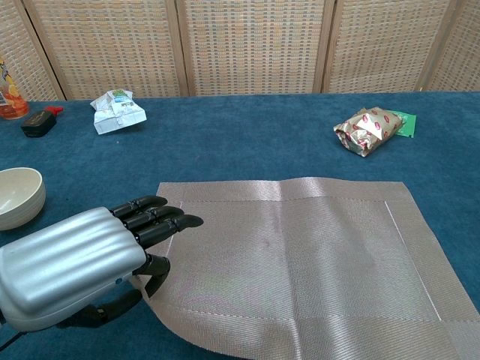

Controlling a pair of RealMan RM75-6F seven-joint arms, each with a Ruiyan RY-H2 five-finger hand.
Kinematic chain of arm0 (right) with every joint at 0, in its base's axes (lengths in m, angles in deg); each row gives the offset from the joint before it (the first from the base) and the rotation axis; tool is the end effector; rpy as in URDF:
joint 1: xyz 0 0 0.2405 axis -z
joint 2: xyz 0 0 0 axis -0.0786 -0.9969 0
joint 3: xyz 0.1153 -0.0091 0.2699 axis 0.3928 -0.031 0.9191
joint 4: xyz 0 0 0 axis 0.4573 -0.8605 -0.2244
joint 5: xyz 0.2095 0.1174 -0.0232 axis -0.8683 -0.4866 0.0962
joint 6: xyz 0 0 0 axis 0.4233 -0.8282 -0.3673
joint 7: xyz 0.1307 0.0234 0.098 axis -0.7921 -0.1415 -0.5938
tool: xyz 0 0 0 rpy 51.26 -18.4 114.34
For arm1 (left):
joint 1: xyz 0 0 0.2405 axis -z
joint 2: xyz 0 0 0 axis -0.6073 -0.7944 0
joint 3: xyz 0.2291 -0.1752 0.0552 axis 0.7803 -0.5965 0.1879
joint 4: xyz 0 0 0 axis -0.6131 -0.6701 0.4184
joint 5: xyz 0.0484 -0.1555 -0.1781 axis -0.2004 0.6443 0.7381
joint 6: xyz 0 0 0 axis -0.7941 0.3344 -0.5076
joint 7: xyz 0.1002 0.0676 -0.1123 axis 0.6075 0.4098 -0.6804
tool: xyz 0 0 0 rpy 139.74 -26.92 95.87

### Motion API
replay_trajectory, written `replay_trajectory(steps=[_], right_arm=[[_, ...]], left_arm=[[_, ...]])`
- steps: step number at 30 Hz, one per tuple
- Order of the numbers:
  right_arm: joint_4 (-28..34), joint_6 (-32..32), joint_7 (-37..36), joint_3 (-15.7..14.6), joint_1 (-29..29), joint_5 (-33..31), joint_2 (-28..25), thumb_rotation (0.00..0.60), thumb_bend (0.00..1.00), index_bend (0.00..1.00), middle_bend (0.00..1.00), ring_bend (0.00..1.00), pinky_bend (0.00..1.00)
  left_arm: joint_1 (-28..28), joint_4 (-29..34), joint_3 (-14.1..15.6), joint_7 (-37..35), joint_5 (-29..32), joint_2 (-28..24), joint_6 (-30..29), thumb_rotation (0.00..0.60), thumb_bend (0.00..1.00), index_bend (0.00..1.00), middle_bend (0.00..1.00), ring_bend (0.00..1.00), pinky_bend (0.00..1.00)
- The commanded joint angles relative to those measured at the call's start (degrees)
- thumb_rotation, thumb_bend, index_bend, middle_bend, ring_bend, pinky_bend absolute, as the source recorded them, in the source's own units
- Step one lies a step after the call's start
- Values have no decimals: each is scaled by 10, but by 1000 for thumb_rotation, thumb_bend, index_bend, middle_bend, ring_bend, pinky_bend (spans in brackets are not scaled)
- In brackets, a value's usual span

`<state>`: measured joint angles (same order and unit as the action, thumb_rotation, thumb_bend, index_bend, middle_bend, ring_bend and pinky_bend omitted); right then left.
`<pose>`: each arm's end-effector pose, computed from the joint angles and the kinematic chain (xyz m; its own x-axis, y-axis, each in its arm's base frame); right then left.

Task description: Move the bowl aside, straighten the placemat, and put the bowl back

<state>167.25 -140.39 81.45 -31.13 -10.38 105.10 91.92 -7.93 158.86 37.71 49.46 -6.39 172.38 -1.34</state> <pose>-0.3114 -0.2103 0.1372 0.2451 0.1615 0.9559 -0.9350 -0.2214 0.2772 -0.1769 0.2000 -0.0971 0.7074 0.0212 0.7065 0.4952 -0.7281 -0.4739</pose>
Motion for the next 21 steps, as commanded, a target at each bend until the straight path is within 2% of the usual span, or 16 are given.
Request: replay_trajectory(steps=[1, 13, 16, 18, 21], right_arm=[[1, 0, -1, 0, 0, 1, -1, 600, 211, 39, 0, 0, 0], [4, -1, -4, -2, 3, 4, -4, 600, 211, 38, 0, 0, 0], [5, 1, -2, -3, 2, 4, -4, 600, 211, 38, 0, 0, 0], [5, 1, -2, -3, 2, 5, -3, 600, 210, 36, 0, 0, 0], [5, -1, -1, -3, 3, 8, -2, 600, 210, 33, 0, 0, 0]], left_arm=[[-4, 8, 3, 3, -6, -2, 3, 600, 532, 564, 0, 0, 0], [-17, 23, 1, 14, -20, -8, 18, 600, 530, 536, 0, 0, 0], [-21, 24, 0, 13, -22, -13, 20, 600, 429, 421, 0, 0, 0], [-23, 24, 0, 12, -25, -16, 20, 600, 285, 281, 0, 0, 0], [-27, 26, 1, 5, -30, -25, 17, 600, 188, 142, 0, 0, 0]])
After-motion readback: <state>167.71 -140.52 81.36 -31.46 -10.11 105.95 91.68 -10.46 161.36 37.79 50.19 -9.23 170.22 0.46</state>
